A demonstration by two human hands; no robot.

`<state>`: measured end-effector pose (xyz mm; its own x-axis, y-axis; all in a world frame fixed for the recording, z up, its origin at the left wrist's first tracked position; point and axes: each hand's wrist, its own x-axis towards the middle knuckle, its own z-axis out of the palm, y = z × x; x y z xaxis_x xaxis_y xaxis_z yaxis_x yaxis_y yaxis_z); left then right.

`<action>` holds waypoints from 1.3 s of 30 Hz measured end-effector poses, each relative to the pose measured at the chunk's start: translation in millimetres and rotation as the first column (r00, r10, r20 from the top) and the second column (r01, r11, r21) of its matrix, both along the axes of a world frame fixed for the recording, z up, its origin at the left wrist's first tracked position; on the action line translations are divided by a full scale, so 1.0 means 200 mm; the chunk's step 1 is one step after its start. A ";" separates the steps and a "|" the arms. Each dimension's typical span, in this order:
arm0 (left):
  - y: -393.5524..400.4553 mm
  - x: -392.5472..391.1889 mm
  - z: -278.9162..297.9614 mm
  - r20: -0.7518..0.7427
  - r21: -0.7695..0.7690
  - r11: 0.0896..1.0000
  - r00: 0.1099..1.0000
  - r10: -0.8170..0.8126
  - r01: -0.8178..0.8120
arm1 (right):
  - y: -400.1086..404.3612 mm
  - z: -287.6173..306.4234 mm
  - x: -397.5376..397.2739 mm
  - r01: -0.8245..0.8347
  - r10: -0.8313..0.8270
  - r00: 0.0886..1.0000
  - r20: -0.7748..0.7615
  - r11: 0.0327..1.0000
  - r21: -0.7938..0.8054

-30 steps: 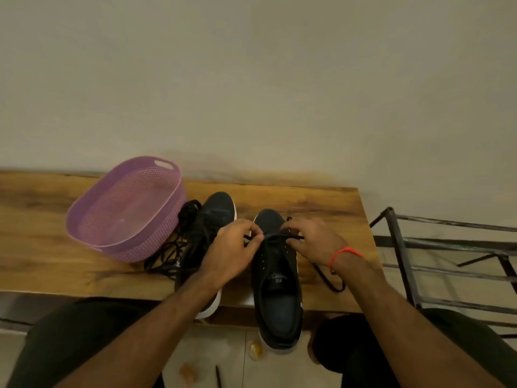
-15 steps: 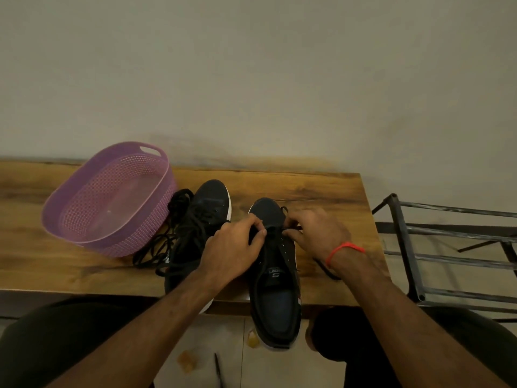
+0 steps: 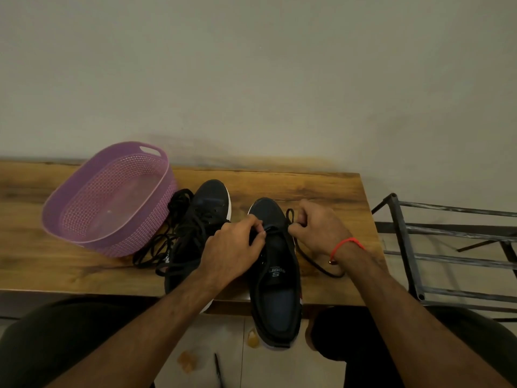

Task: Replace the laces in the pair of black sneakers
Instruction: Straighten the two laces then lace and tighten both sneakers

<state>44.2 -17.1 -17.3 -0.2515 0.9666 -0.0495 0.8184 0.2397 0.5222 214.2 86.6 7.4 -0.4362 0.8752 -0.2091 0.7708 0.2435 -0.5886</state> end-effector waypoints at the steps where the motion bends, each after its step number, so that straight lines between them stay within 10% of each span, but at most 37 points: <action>1: 0.00 0.00 0.00 0.001 -0.001 1.000 1.000 -0.001 0.001 | 0.00 0.00 0.00 0.031 -0.031 0.999 -0.018 0.999 -0.018; 15: 0.00 -0.02 0.00 0.039 0.014 0.999 0.999 -0.038 0.038 | 0.02 -0.06 0.01 0.206 -0.219 0.971 -0.091 0.970 -0.131; 23: 0.01 -0.04 0.09 0.350 0.173 0.984 0.937 -0.017 -0.047 | 0.02 0.12 0.04 0.130 -0.139 0.954 -0.267 0.990 -0.054; 39: 0.04 0.06 1.35 0.615 0.515 0.803 0.782 -0.102 -0.301 | -0.10 1.41 -0.07 0.144 0.065 0.571 -0.819 0.974 0.178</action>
<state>56.6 -10.0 253.4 -0.4604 0.8305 0.3134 0.2822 -0.1978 0.9388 200.1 65.9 288.7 -0.2921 0.8695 0.3982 -0.0009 0.4161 -0.9093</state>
